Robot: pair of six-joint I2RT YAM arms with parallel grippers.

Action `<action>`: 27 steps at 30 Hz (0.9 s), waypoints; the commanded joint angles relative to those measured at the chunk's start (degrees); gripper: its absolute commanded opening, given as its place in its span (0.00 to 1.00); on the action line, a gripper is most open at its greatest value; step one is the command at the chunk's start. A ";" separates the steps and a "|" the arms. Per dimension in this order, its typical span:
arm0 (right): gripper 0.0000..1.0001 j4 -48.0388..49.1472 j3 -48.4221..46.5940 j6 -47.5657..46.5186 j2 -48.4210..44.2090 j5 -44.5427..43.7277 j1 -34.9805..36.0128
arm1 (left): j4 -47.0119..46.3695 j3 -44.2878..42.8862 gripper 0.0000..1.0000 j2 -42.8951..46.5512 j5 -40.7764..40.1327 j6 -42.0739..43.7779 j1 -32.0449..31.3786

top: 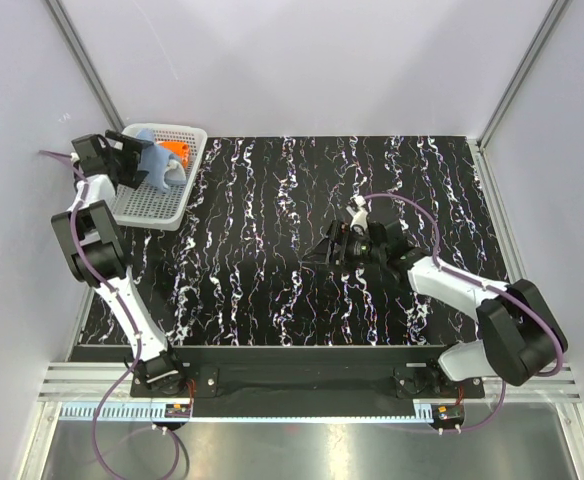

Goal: Roll the towels
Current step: Place the rolled towel into the container

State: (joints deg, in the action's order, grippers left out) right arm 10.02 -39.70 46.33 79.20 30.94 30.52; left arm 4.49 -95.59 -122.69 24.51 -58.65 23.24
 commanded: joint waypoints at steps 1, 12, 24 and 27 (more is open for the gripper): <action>0.84 1.41 -3.09 -1.76 0.95 -0.35 -0.29 | -0.63 -2.50 0.99 -1.76 2.21 -1.64 -0.04; 0.63 -3.95 -48.62 -4.23 28.08 4.91 1.38 | -3.79 13.84 0.69 0.61 0.62 -3.57 0.05; 0.36 -10.66 -119.12 9.91 80.58 7.48 4.89 | 5.25 8.67 0.53 -0.18 -1.31 0.29 -1.18; 0.34 -9.49 -116.32 4.85 80.50 2.91 7.52 | 11.21 4.46 0.96 -0.53 -0.43 4.50 -2.15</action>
State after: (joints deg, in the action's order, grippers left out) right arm -2.13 -155.22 51.53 159.72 36.64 34.74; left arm 8.43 -86.11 -123.15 23.62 -57.39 22.20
